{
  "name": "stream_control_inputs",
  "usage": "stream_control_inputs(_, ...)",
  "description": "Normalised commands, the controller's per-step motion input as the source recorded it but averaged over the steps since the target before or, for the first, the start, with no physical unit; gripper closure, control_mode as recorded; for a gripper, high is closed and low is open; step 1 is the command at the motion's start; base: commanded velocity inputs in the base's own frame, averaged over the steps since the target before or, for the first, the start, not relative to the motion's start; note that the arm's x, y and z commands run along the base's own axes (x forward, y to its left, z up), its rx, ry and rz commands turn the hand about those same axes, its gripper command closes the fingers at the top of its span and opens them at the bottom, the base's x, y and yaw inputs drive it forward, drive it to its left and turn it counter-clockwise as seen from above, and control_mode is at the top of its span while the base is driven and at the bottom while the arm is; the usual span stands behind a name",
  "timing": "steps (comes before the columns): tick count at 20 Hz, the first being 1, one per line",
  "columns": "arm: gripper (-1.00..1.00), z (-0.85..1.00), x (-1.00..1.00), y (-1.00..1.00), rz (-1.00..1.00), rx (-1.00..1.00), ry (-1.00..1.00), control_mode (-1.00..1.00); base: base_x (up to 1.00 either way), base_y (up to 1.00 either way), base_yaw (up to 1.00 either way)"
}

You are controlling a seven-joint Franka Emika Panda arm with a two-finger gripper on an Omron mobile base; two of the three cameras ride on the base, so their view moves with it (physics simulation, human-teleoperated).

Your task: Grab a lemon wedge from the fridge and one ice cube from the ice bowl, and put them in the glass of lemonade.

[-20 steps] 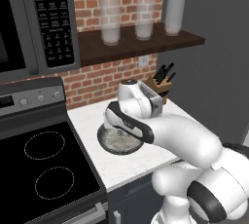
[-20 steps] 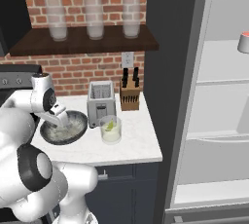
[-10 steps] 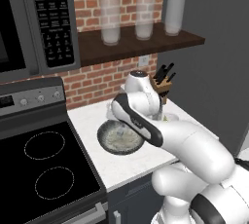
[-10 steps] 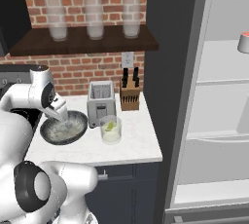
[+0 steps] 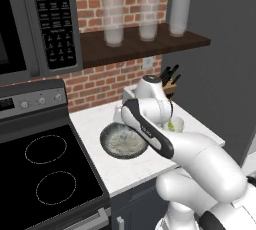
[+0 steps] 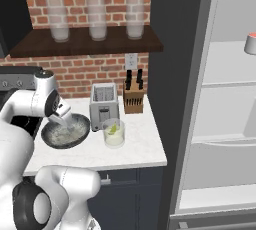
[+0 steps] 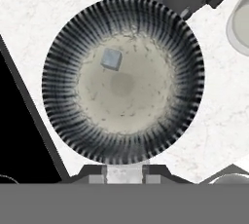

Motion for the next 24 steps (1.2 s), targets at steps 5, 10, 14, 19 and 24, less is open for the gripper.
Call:
stream_control_inputs(5,1.0,0.05,0.0,-0.19,0.02,0.04,-0.03,-1.0,0.0,0.0,0.0)
stream_control_inputs(10,1.0,0.59,-0.13,-0.47,0.07,-0.16,0.0,-1.0,0.0,0.0,0.0)
stream_control_inputs(14,1.0,0.59,-0.16,-0.48,0.11,-0.33,0.04,-1.0,0.0,0.0,0.0)
stream_control_inputs(19,1.0,-0.28,0.03,-0.86,0.13,-0.05,-0.02,-1.0,0.0,0.0,0.0)
stream_control_inputs(24,1.0,-0.39,0.53,-1.0,0.16,0.13,-0.08,-1.0,0.0,0.0,0.0)
